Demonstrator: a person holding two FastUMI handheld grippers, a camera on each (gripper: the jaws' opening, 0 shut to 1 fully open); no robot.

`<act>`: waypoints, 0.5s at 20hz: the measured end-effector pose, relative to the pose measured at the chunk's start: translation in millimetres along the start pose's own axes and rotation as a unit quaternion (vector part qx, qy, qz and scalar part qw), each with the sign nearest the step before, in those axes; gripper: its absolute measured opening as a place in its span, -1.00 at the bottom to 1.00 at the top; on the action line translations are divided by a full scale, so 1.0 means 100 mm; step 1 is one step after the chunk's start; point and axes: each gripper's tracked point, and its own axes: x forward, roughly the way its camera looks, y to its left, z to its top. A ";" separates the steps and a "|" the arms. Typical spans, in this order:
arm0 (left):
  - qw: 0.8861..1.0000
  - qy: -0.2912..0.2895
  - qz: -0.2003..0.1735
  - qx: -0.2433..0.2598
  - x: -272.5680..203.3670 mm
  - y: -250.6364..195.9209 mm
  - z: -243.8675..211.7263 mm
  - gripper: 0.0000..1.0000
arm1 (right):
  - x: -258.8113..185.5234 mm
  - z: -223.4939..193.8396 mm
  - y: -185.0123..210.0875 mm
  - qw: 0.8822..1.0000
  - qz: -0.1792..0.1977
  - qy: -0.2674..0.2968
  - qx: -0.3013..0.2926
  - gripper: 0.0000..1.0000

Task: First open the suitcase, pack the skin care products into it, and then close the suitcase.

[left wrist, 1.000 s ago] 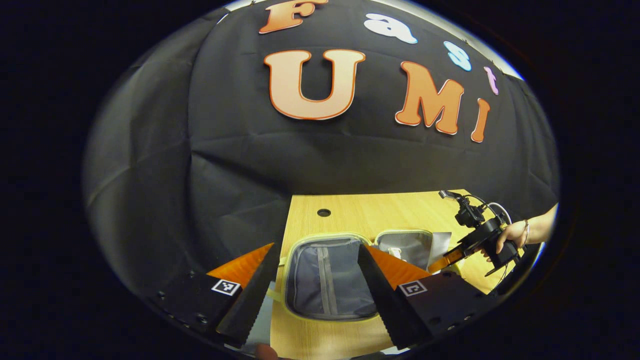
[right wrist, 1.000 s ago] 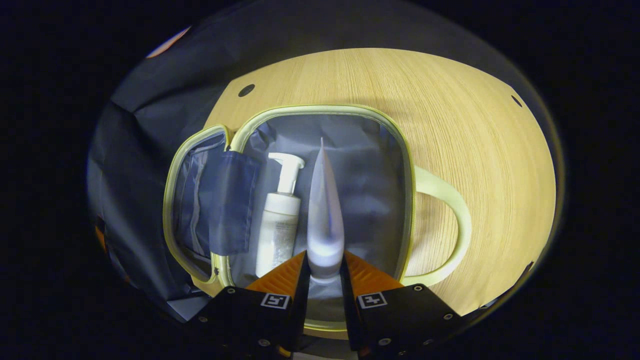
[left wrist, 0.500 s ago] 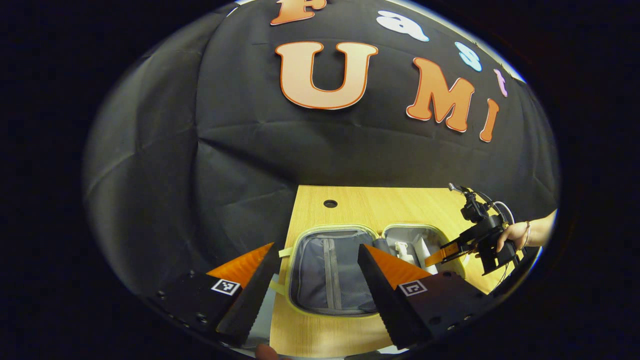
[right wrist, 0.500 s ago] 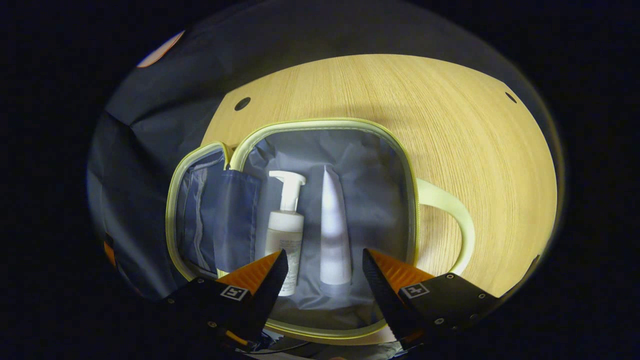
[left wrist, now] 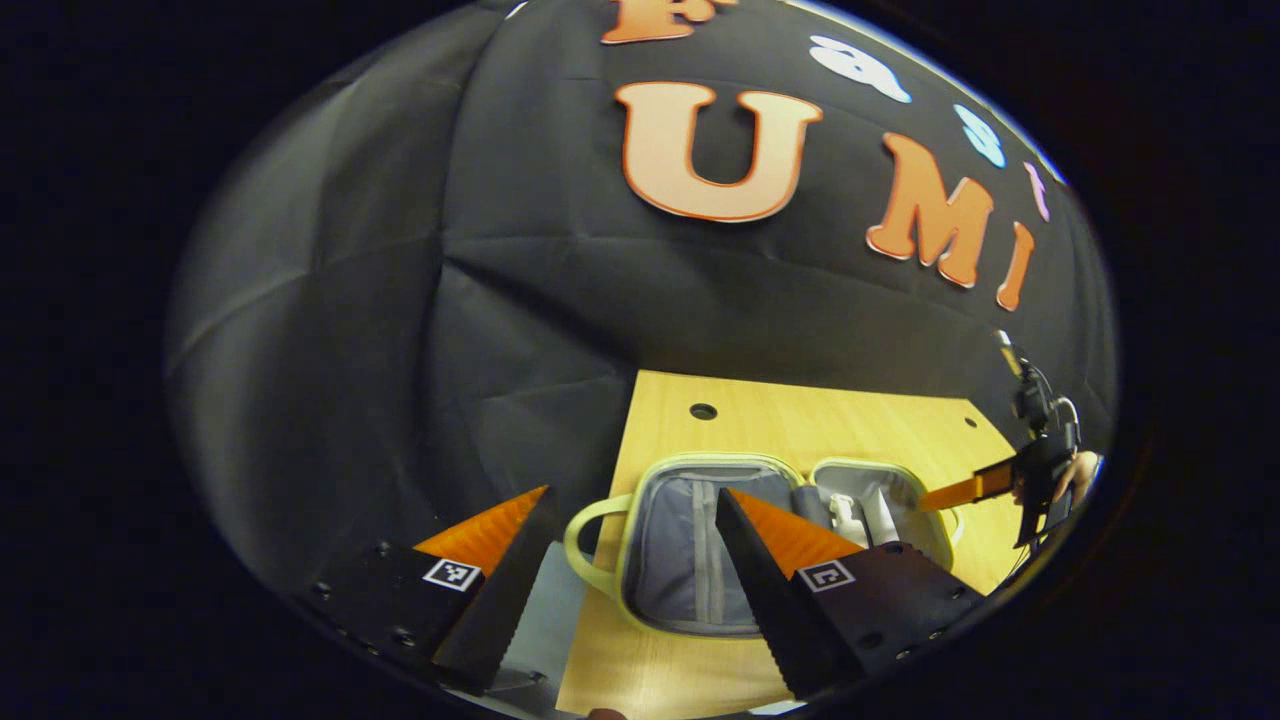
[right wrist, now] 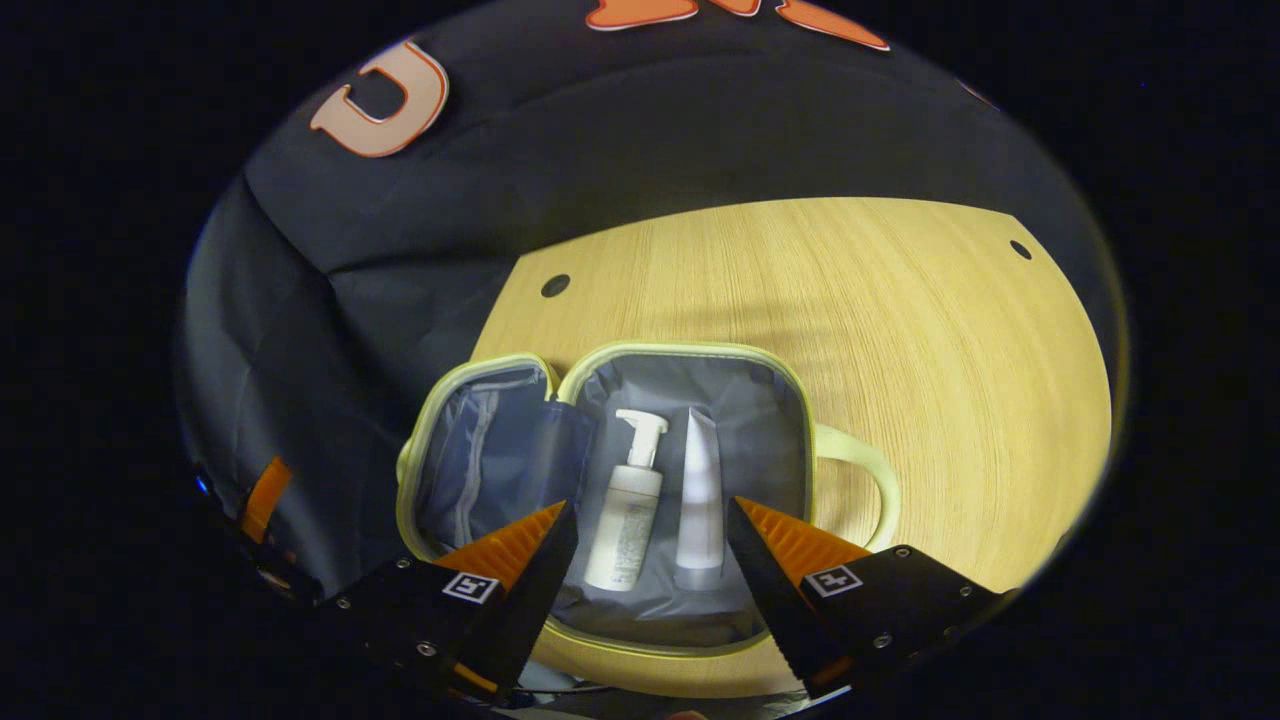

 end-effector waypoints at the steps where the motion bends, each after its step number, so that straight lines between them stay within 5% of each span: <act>1: 1.000 -0.001 -0.008 -0.021 0.06 0.10 0.00 0.98 | -0.08 0.03 0.00 1.000 0.002 -0.006 0.004 0.91; 10: 0.977 0.049 -0.075 -0.194 0.89 0.78 -0.68 0.96 | -0.62 0.29 -0.36 0.995 -0.046 -0.081 0.041 0.92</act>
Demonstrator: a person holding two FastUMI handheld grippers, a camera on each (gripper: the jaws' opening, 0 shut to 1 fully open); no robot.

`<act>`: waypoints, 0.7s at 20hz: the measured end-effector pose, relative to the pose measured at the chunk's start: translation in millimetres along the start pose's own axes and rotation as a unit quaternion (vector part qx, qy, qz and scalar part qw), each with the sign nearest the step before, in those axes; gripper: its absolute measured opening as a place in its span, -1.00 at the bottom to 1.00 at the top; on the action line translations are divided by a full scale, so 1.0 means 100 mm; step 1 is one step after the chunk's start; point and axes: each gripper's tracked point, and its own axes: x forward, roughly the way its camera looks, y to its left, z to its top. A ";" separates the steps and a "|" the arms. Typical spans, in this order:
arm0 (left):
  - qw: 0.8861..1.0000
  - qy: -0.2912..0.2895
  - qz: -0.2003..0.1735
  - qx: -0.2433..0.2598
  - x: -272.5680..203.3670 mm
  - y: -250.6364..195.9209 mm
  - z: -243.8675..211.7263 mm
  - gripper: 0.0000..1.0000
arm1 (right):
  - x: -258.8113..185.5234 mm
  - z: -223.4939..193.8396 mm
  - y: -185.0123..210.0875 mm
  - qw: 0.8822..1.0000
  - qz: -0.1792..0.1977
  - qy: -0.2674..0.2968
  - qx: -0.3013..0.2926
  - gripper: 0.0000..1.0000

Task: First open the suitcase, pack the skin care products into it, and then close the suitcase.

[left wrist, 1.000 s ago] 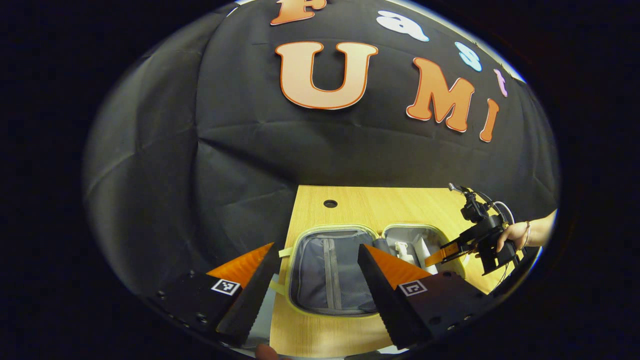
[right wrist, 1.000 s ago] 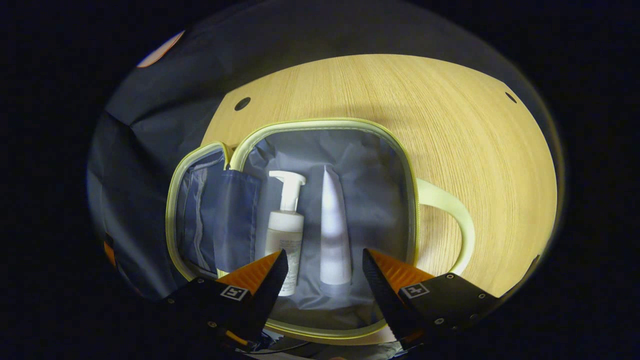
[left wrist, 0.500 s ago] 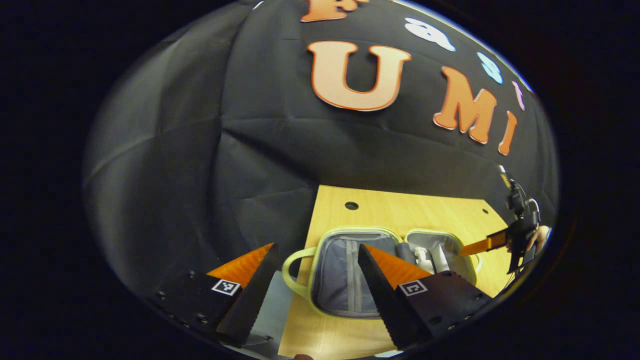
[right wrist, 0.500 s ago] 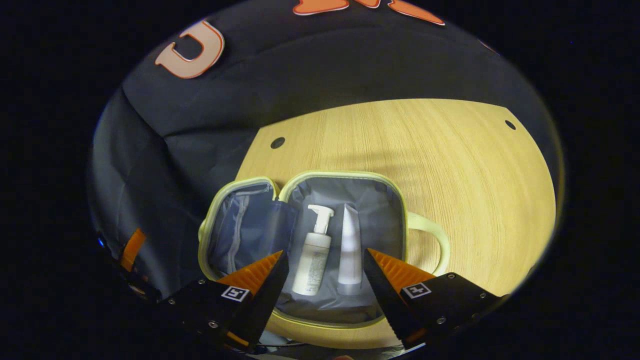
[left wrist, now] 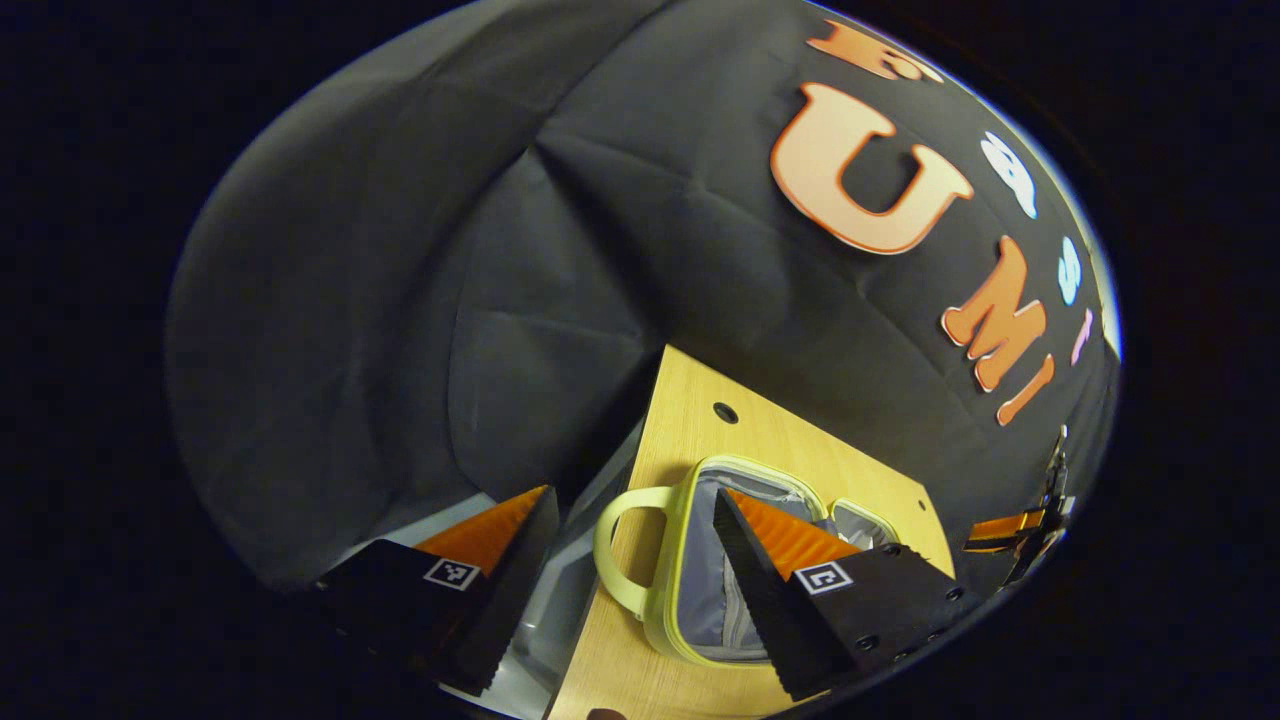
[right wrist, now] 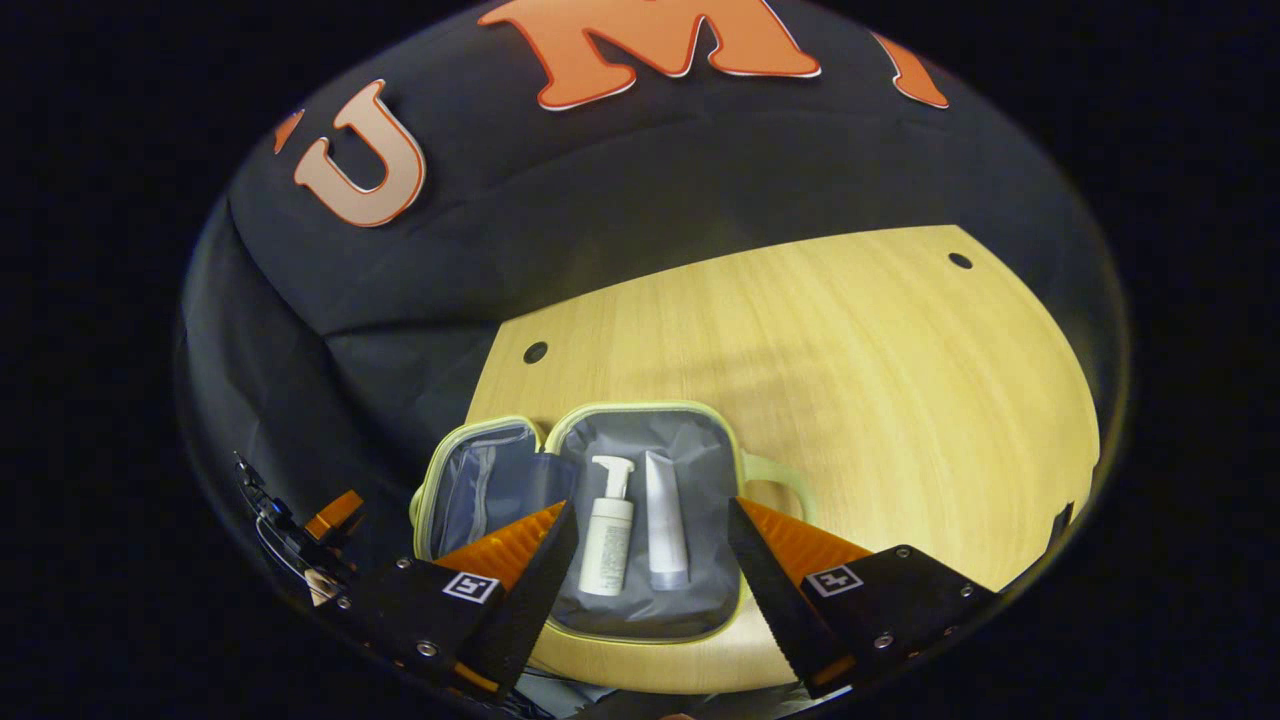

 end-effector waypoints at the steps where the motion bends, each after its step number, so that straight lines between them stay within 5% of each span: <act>1: 1.000 0.006 -0.015 -0.024 0.10 0.02 -0.06 0.96 | -0.04 0.03 -0.03 1.000 -0.005 -0.008 0.006 0.92; 12: 0.974 0.024 -0.094 -0.204 0.85 0.15 -0.54 0.91 | -0.19 0.04 -0.26 0.999 -0.045 -0.023 0.008 0.92; 13: 0.971 0.020 -0.102 -0.216 0.87 0.12 -0.56 0.85 | -0.19 0.03 -0.27 0.999 -0.047 -0.021 0.014 0.92; 14: 0.970 0.021 -0.098 -0.222 0.91 0.13 -0.60 0.48 | -0.19 0.03 -0.29 0.999 -0.047 -0.018 0.019 0.91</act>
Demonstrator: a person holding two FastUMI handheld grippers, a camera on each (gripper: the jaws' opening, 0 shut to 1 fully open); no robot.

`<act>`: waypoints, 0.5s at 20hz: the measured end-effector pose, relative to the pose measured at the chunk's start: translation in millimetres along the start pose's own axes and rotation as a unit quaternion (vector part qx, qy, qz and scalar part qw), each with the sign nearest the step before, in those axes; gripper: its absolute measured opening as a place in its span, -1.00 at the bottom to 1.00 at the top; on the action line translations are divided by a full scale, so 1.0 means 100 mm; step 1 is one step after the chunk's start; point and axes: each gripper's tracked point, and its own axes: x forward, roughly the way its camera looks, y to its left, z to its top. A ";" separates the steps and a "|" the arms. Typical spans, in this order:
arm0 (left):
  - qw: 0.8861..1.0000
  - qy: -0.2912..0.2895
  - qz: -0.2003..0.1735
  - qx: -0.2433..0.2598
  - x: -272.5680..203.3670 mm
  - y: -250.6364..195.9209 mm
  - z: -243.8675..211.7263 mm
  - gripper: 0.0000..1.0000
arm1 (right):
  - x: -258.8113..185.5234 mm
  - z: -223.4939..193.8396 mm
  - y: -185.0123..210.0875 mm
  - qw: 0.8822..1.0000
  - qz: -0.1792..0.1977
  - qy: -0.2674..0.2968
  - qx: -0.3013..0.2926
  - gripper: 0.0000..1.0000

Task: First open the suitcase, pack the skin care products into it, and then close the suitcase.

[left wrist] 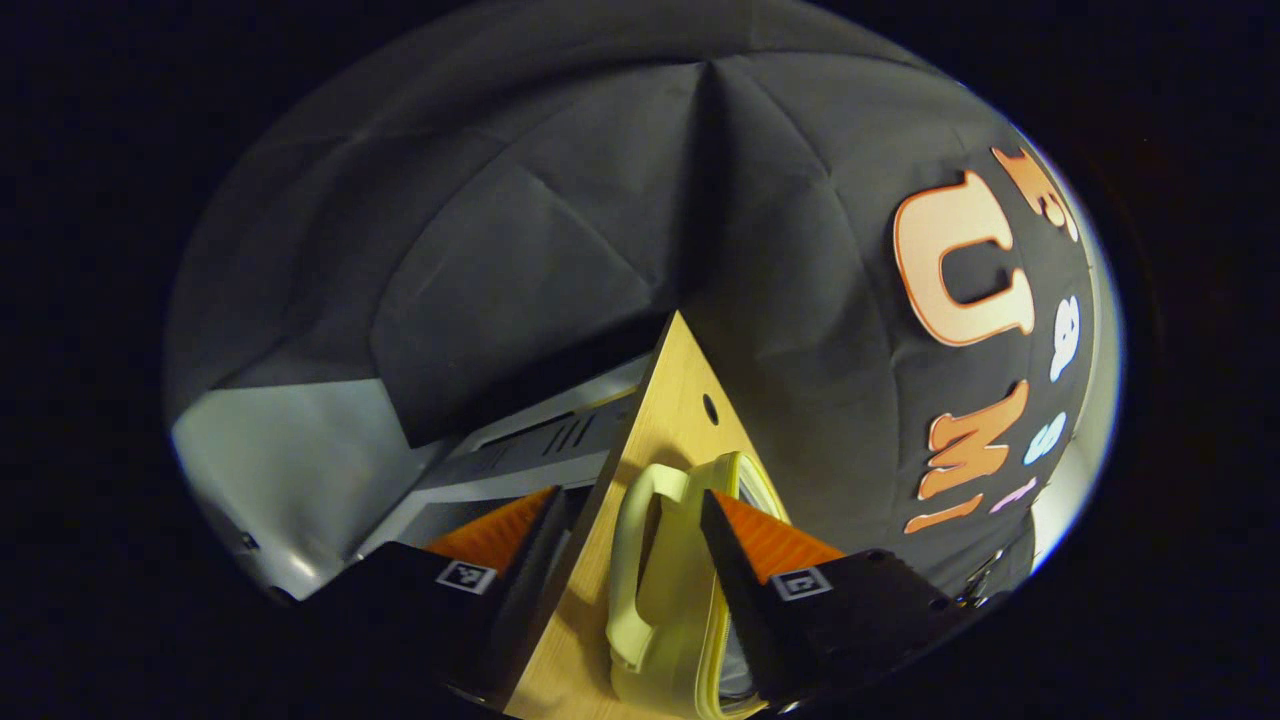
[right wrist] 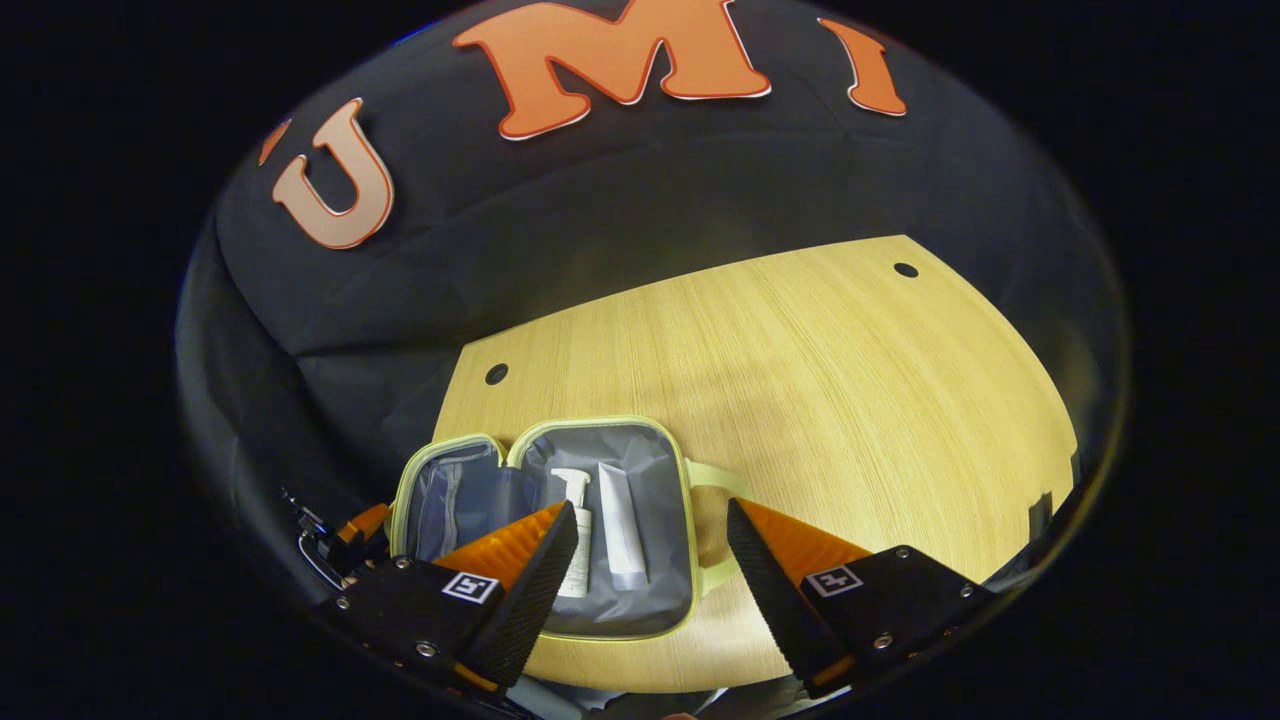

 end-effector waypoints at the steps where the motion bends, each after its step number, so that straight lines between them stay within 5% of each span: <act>1: 1.000 0.004 0.009 0.000 0.03 0.04 -0.03 0.11 | 0.01 0.00 -0.01 1.000 -0.002 0.002 0.002 0.91; 3: 1.000 -0.002 0.017 0.002 0.02 0.06 -0.07 -0.63 | 0.03 0.01 -0.04 1.000 -0.003 0.001 -0.002 0.92; 5: 0.999 -0.002 0.042 0.034 -0.01 -0.03 -0.04 -0.84 | 0.05 0.04 -0.04 1.000 -0.004 -0.006 -0.008 0.92; 10: 0.987 -0.009 0.070 0.142 -0.21 -0.59 0.11 -0.80 | 0.04 0.19 -0.05 0.999 0.008 -0.031 -0.026 0.92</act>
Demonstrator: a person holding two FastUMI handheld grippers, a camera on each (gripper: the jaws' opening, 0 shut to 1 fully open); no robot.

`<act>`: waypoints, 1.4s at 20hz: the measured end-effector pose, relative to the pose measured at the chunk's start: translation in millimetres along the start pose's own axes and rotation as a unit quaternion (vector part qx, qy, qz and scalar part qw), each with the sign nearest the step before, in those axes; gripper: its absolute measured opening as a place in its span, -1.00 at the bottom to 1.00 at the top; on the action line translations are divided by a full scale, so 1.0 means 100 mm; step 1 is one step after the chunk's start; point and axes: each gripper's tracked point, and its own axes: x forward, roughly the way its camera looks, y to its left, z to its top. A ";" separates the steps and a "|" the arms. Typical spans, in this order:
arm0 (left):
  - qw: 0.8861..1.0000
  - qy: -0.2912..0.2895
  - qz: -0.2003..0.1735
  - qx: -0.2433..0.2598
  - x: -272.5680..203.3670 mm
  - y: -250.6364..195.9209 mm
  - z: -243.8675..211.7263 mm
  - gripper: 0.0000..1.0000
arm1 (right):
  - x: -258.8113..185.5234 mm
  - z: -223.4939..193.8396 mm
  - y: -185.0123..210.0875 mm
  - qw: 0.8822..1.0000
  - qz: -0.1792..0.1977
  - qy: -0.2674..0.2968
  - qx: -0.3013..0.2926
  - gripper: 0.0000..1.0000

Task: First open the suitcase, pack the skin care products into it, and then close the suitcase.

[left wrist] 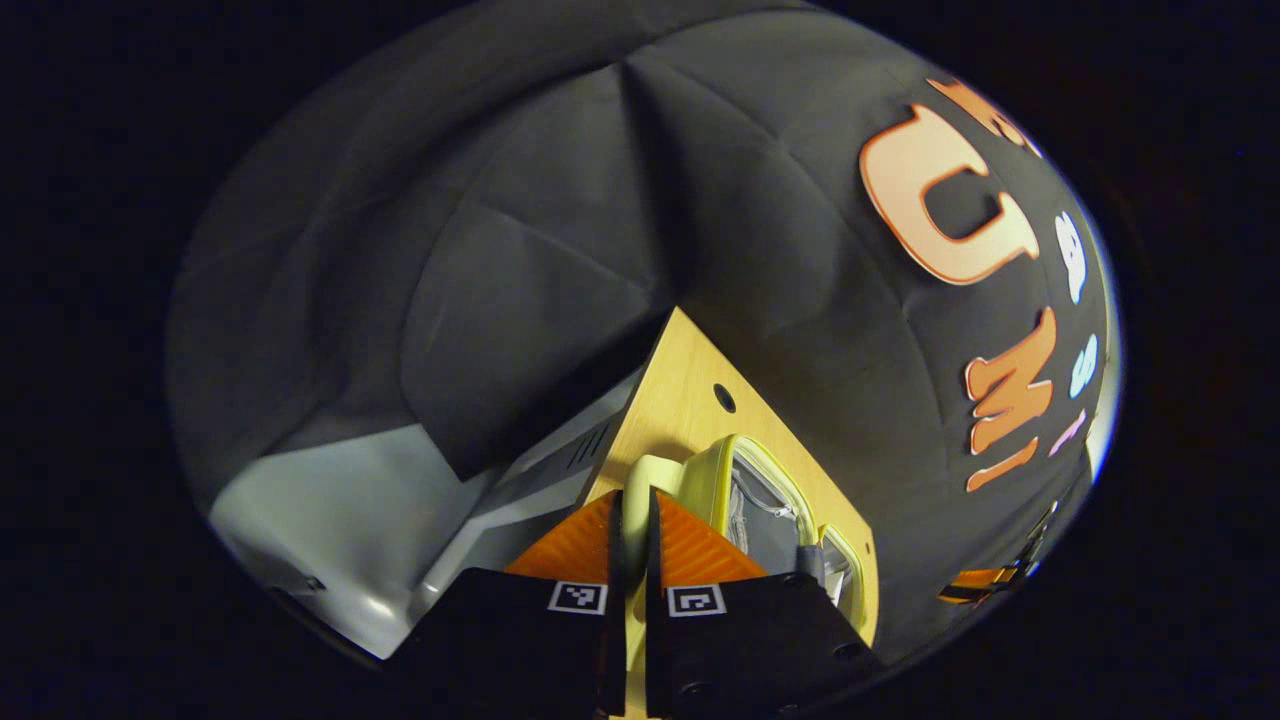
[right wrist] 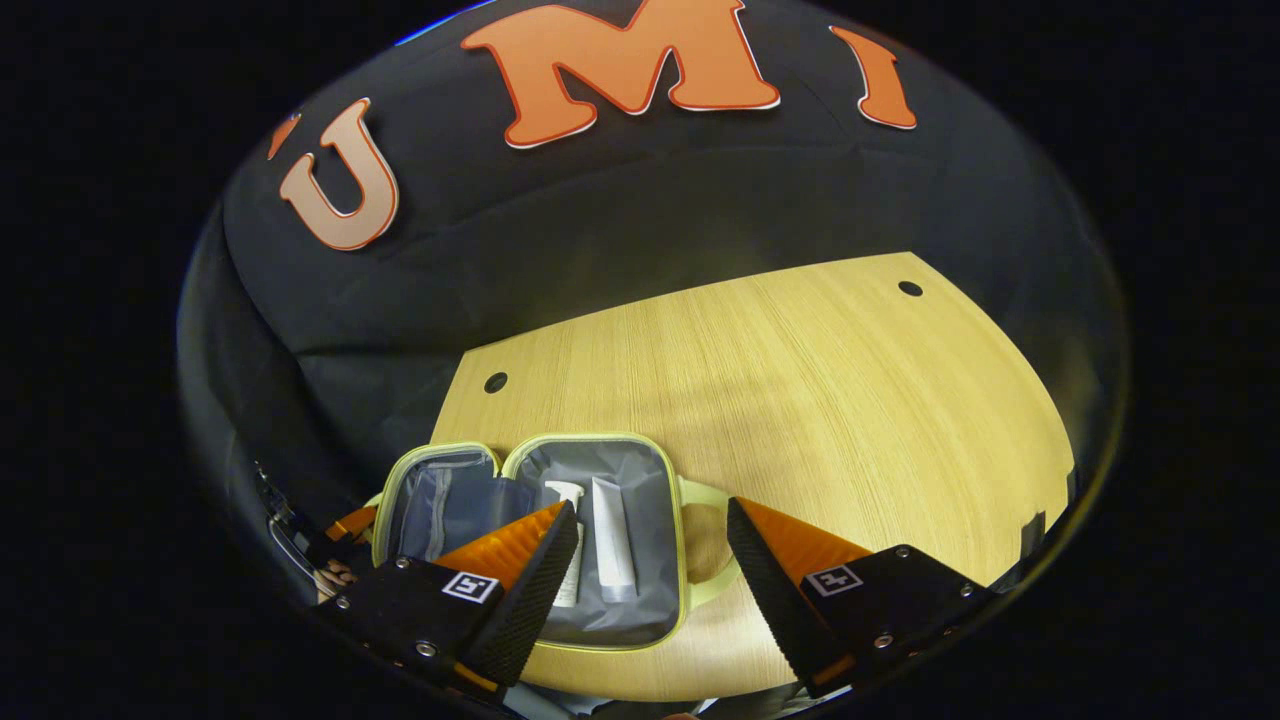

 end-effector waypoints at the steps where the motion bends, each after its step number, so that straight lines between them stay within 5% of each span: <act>1: 1.000 -0.006 -0.004 0.009 -0.10 -0.18 0.13 -0.84 | -0.02 0.06 -0.02 1.000 0.003 -0.008 -0.002 0.92; 6: 0.996 -0.037 -0.030 0.079 -0.53 -1.22 0.45 -0.84 | -0.22 0.42 -0.21 0.998 0.008 -0.060 -0.029 0.92; 12: 0.985 -0.037 -0.072 0.152 -0.86 -2.73 0.27 -0.85 | -0.51 0.85 -0.75 0.990 0.008 -0.128 -0.063 0.91; 19: 0.966 -0.020 -0.068 0.249 -0.60 -4.05 -0.75 -0.84 | -0.70 1.16 -1.63 0.977 -0.008 -0.187 -0.097 0.92; 28: 0.921 -0.008 0.033 0.387 0.55 -4.77 -2.37 -0.84 | -0.58 1.34 -2.67 0.974 0.004 -0.203 -0.099 0.92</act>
